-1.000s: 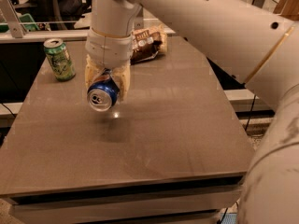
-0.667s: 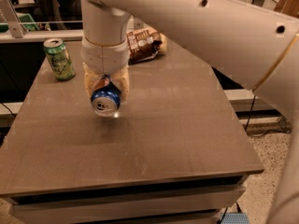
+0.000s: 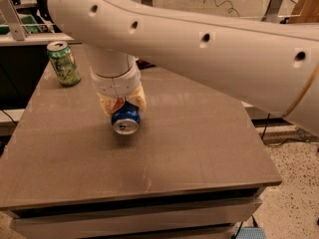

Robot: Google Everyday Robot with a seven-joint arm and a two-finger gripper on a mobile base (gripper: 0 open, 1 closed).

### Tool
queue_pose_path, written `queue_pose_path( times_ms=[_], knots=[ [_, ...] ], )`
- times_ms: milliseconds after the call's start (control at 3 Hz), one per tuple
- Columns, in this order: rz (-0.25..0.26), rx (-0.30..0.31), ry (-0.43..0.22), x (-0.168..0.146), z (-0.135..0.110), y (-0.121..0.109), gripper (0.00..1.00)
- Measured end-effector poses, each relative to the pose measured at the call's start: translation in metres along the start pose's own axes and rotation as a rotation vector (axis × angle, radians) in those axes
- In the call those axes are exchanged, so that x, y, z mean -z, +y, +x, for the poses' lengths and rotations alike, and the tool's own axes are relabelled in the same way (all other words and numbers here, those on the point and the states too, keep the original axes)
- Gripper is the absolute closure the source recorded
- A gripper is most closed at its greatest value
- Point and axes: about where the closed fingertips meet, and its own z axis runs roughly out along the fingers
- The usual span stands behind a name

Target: Knock pepsi can over

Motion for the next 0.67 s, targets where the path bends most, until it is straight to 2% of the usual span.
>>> queue_pose_path(
  times_ms=[333,667],
  knots=[
    [-0.031,0.003,0.030,-0.0097,0.0034,0.0049,1.00],
    [-0.034,0.003,0.030,-0.0112,0.0039,0.0060,1.00]
  ],
)
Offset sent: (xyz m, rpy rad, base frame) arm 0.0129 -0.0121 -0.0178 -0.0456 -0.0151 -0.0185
